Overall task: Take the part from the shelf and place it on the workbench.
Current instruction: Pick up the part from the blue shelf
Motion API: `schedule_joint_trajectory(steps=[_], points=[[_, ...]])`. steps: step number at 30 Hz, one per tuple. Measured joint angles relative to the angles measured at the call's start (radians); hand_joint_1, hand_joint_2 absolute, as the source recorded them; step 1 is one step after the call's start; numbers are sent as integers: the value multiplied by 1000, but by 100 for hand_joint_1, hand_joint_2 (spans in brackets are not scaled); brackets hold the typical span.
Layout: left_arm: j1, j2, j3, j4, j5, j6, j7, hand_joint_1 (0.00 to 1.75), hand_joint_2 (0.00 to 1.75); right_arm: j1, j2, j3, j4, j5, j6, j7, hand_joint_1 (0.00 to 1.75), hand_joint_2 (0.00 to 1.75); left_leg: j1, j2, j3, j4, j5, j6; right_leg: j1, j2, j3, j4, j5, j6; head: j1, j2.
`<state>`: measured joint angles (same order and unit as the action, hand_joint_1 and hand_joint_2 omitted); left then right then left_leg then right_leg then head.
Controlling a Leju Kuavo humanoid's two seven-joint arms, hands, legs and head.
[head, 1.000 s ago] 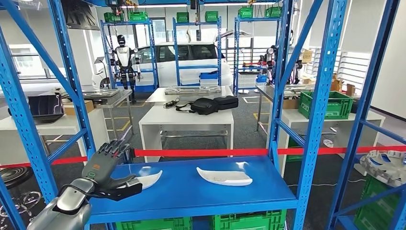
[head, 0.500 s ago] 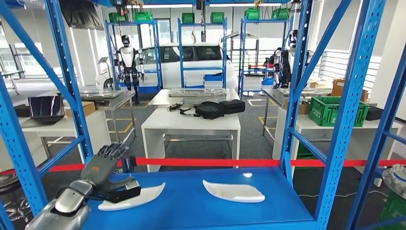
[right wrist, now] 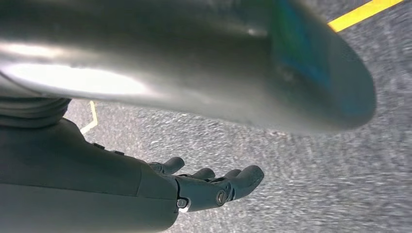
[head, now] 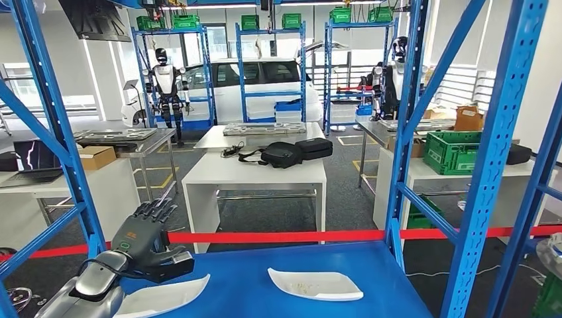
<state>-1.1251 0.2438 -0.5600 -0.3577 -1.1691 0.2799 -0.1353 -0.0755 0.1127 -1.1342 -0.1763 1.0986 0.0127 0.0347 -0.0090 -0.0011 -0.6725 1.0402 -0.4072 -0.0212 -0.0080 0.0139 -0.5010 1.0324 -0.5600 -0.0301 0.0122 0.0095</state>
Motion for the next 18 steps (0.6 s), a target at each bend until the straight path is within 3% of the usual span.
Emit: schedule_joint_trajectory(steps=[1, 4, 6, 8, 9, 10, 11, 12, 14, 15, 16, 18], points=[[3, 2, 0, 1, 0, 0, 0, 0, 0, 1, 0, 0, 0, 0, 0, 0, 0, 0, -2, -1, 4, -15, 11, 5, 1, 1, 6, 0, -4, 6, 0, 0], [6, 3, 0, -4, 1, 2, 0, 0, 0, -1, -1, 0, 0, 0, -2, -1, 0, 0, 3, -6, 36, -31, -3, 23, 3, -2, -4, 40, 9, 21, 1, 0], [5, 3, 0, -6, 2, 2, 0, 0, 0, -5, -2, 0, 0, 0, -2, -2, 0, 0, 5, -7, 61, -39, -18, 32, 2, -6, -69, 142, 5, 27, 3, 0], [8, 2, 0, -6, 2, 2, 1, 0, 0, -5, -2, 0, 0, 0, -1, -2, 0, 0, 4, -7, 83, -40, -39, 38, 1, -7, -159, 252, -42, 33, 4, 0], [10, 2, 0, -6, 2, 2, 1, 0, 0, -4, -2, 0, 0, 0, -1, -2, 0, 0, 4, -8, 96, -40, -51, 38, 1, -7, -193, 277, -68, 36, 5, 0], [12, 1, 0, -6, 2, 2, 0, 0, 0, -3, -2, -1, 0, 0, -1, -2, 0, 0, 4, -10, 112, -40, -65, 37, 1, -7, -217, 276, -82, 37, 5, 0], [13, 0, 0, -5, 5, 1, -2, 0, 0, -2, -2, -1, 0, 0, -1, -2, 0, 0, 4, -11, 131, -40, -78, 35, 1, -7, -226, 246, -72, 36, 6, 0], [14, -1, 0, -5, 13, -3, -10, 0, 0, -1, -2, -1, 0, 0, -1, -2, 0, 0, 4, -11, 150, -39, -93, 32, 1, -7, -225, 192, -34, 35, 6, 0], [18, -4, 4, -3, 50, -30, -41, 0, 87, 3, -2, -1, 0, 0, -1, -2, 0, 0, 2, -11, 179, -32, -122, 25, 2, -10, -219, 69, 101, 29, 7, 0], [21, -5, 10, -2, 74, -51, -62, 0, 131, 4, -2, 0, 0, 0, 0, -1, 0, 0, 0, -13, 185, -28, -138, 20, 3, -10, -217, 34, 150, 22, 6, 0], [25, -6, 16, -2, 97, -71, -81, 0, 175, 6, -2, 0, 0, 0, 0, 1, 0, 0, -1, -15, 189, -23, -148, 14, 5, -11, -217, 18, 176, 14, 5, 0], [28, -6, 27, -4, 122, -102, -101, 0, 175, 4, -2, -1, 0, -1, 2, 3, 0, 0, -2, -18, 198, -19, -157, 2, 7, -12, -207, 22, 165, -5, 5, 0]])
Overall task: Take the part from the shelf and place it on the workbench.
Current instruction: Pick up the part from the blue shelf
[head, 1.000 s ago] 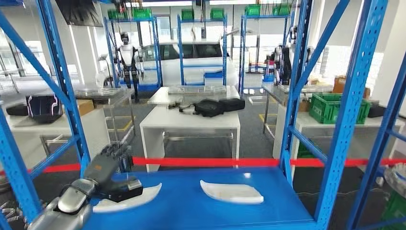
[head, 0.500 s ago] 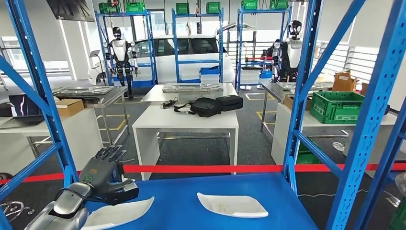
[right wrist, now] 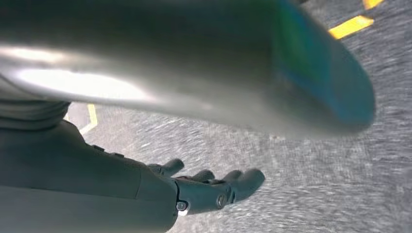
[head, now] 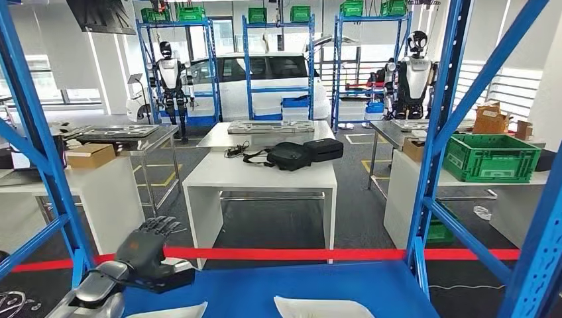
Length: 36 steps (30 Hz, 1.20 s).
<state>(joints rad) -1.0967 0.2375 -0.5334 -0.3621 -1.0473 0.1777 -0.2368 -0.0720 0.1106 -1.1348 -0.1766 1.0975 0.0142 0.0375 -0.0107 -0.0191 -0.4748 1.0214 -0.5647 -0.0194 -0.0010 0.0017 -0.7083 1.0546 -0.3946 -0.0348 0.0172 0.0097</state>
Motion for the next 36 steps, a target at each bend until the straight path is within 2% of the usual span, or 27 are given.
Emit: schedule_joint_trajectory(steps=[2, 4, 6, 7, 8, 9, 11, 13, 15, 17, 18, 21, 24, 28, 32, 36], points=[[-2, 0, 6, -2, 10, -31, -6, 0, 175, -3, -1, 0, 0, -1, 0, -1, 0, 0, 1, 3, -12, 37, 1, -10, -3, -1, 20, -8, -8, -14, 0, 0], [-7, 1, 14, 1, 37, -115, -32, 0, 175, -5, -2, 0, 0, -1, 0, -3, 0, 0, 5, 8, -75, 146, -22, -20, -7, 1, 39, -16, -16, -21, -3, 0], [-7, 2, 30, 6, 94, -262, -90, 0, 175, -7, -3, 0, 0, -1, 2, -3, 0, 0, 10, 10, -160, 259, -73, -28, -7, 3, 51, -18, -27, -23, -4, 0], [-5, 3, 40, 7, 128, -344, -125, 0, 175, -7, -3, 0, 0, -1, 4, -3, 0, 0, 11, 11, -188, 281, -85, -29, -7, 4, 57, -18, -33, -23, -4, 0], [-3, 5, 52, 8, 164, -423, -163, 0, 175, -6, -3, 0, 0, -1, 5, -3, 0, 0, 11, 12, -201, 269, -69, -28, -7, 5, 64, -18, -38, -22, -4, 0], [-2, 8, 64, 8, 200, -499, -200, 0, 175, -6, -3, 0, 0, 0, 6, -3, 0, 0, 11, 12, -198, 227, -30, -25, -7, 6, 72, -18, -43, -21, -4, 0], [-2, 18, 87, 5, 261, -614, -266, 0, 175, -6, -3, 0, 0, 0, 7, -3, 0, 0, 8, 13, -162, 90, 76, -15, -6, 8, 85, -18, -52, -17, -4, 0], [-2, 26, 106, 2, 307, -693, -318, 0, 175, -6, -3, -1, 0, 0, 8, -3, 0, 0, 2, 14, -137, 3, 113, -6, -5, 10, 86, -17, -57, -8, -5, 0], [1, 30, 123, -4, 347, -750, -358, 0, 175, -4, -5, -2, 0, -2, 7, -3, 0, 0, 1, 13, -133, -11, 112, -7, 0, 10, 83, -16, -62, -11, -5, 0], [4, 30, 140, -10, 393, -800, -394, 0, 175, -3, -6, -3, 0, -4, 6, -4, 0, 0, 4, 9, -132, -12, 124, -9, 3, 8, 84, -17, -62, -19, -3, 0], [5, 30, 149, -12, 415, -819, -410, 0, 175, -3, -7, -3, 0, -5, 6, -4, 0, 0, 3, 8, -132, -12, 125, -6, 3, 7, 85, -19, -58, -19, -3, 0], [9, 30, 176, -19, 460, -854, -442, 0, 175, -5, -7, -4, 0, -8, 6, -4, 0, 0, 3, 6, -132, -11, 123, -2, 2, 6, 90, -27, -58, -13, -1, 0], [16, 31, 192, -29, 491, -877, -456, 0, 175, -6, -8, -4, 0, -10, 5, -5, 0, 0, 2, 6, -132, -11, 122, 4, 1, 6, 92, -32, -56, -1, -1, 0], [49, 37, 220, -78, 610, -973, -467, 0, 175, -6, -9, -4, 0, -11, 5, -8, 0, 0, -1, 6, -132, -11, 122, 7, -2, 6, 93, -33, -56, 9, 0, 0], [100, 55, 227, -149, 674, -1021, -468, 0, 175, -6, -9, -5, 0, -12, 5, -11, 0, 0, 0, 7, -131, -11, 121, 7, -4, 6, 93, -33, -56, 11, 0, 0], [142, 67, 214, -195, 681, -1023, -468, 0, 175, -6, -9, -5, 0, -12, 4, -8, 0, 0, 0, 7, -131, -11, 121, 7, -4, 6, 93, -33, -57, 11, 0, 0]])
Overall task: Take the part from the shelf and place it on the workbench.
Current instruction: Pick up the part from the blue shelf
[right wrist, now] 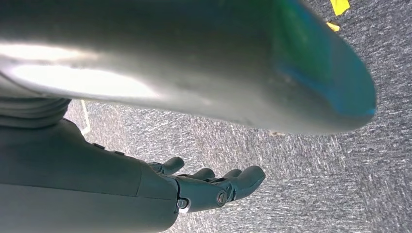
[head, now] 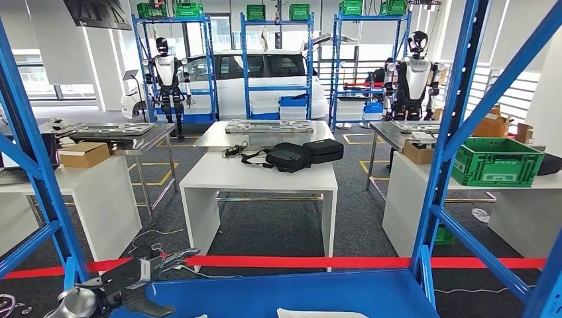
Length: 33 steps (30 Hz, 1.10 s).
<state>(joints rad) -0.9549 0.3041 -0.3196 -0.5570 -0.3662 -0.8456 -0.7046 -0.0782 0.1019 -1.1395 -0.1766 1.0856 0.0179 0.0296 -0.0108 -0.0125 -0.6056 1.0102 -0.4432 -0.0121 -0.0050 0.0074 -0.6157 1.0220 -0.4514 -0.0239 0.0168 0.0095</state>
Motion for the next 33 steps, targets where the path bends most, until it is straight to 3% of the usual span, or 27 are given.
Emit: schedule_joint_trajectory(steps=[11, 24, 33], points=[[143, -3, -200, -34, -11, 64, 0, 0, 175, -1, 0, 0, 0, -1, -1, -5, 0, 0, 0, 2, 0, 0, 0, 0, 0, 1, -1, 0, -1, 0, 0, 0], [132, -14, -345, -8, -67, 106, 2, 0, 175, -1, 0, -15, 0, -8, -10, 11, 0, 0, 0, 2, 0, 0, 0, 0, 0, 1, -1, 0, -1, 1, 0, 0], [81, -63, -410, 48, -172, 378, 141, 0, 175, 0, 0, -26, 0, -21, -18, 7, 0, 0, 0, 1, 0, 0, 0, 0, 0, 1, -1, 0, -1, 1, 0, 0]])
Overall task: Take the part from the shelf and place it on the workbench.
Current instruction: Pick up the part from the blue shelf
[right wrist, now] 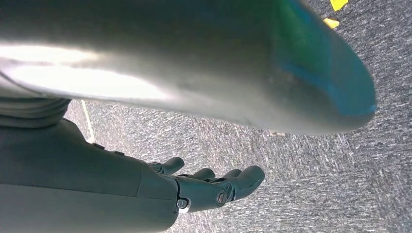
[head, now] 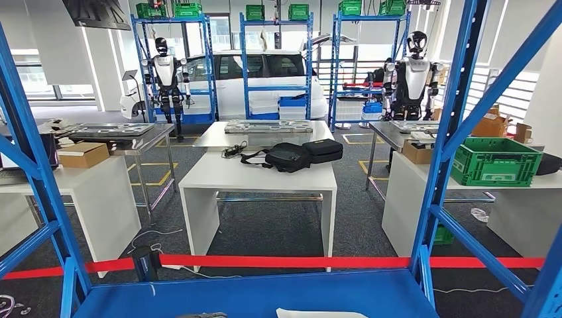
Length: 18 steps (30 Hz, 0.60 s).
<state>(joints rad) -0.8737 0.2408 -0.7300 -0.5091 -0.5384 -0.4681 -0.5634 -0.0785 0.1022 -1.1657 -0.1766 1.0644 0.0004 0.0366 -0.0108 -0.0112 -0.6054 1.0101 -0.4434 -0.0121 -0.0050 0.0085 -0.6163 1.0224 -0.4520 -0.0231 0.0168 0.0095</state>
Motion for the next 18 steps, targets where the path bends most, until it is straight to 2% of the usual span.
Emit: schedule_joint_trajectory(steps=[11, 18], points=[[-20, -23, -27, 43, 18, 34, 8, 0, 175, 1, 0, -7, 0, 0, -1, 2, 0, 0, 0, 0, 0, 0, 0, 0, 0, 0, 0, 0, 0, 0, 0, 0], [-14, -3, 34, 60, 206, -118, -128, 0, 175, 2, 0, -7, 0, 5, -1, 7, 0, 0, 0, 0, 0, 0, 0, 0, 0, 0, 0, 0, 0, 0, 0, 0]])
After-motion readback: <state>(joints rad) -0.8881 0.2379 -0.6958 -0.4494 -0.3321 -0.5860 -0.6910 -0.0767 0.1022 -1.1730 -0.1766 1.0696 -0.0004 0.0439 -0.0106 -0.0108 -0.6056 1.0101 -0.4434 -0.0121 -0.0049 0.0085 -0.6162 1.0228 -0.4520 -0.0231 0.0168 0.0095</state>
